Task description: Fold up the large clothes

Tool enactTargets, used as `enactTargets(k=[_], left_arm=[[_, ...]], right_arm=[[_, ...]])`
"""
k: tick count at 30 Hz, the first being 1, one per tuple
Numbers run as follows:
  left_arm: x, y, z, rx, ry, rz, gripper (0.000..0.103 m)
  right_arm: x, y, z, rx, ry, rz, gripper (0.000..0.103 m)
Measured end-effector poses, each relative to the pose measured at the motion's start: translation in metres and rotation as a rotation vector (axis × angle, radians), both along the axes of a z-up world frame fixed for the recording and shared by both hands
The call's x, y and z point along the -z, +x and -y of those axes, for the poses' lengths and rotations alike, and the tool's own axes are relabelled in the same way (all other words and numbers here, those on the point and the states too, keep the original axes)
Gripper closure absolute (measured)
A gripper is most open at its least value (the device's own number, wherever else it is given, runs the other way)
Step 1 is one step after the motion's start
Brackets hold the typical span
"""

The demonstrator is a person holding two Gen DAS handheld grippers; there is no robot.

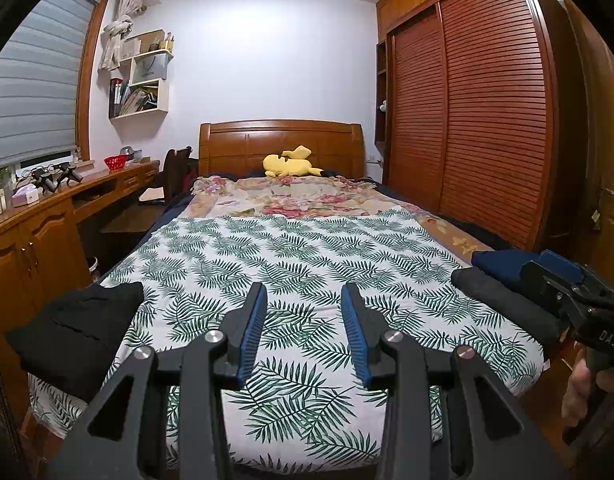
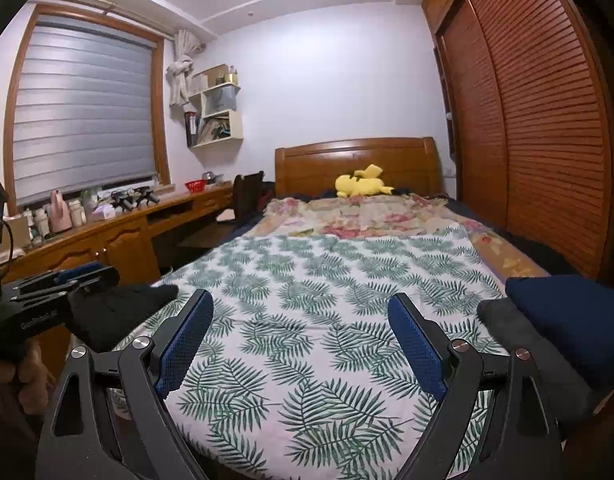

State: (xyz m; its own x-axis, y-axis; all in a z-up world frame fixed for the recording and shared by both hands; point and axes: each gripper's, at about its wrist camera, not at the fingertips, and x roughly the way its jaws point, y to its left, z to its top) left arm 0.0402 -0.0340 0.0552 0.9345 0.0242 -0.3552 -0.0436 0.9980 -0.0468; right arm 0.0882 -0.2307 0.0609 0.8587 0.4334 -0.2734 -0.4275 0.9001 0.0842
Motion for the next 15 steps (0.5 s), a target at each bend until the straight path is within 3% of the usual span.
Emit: enactTargets(k=[15], left_arm=[[0.0013, -0.0018, -0.0025, -0.004, 0.001, -0.001, 0.065]], right_arm=[[0.0021, 0.0021, -0.0023, -0.001, -0.001, -0.003, 0.012]])
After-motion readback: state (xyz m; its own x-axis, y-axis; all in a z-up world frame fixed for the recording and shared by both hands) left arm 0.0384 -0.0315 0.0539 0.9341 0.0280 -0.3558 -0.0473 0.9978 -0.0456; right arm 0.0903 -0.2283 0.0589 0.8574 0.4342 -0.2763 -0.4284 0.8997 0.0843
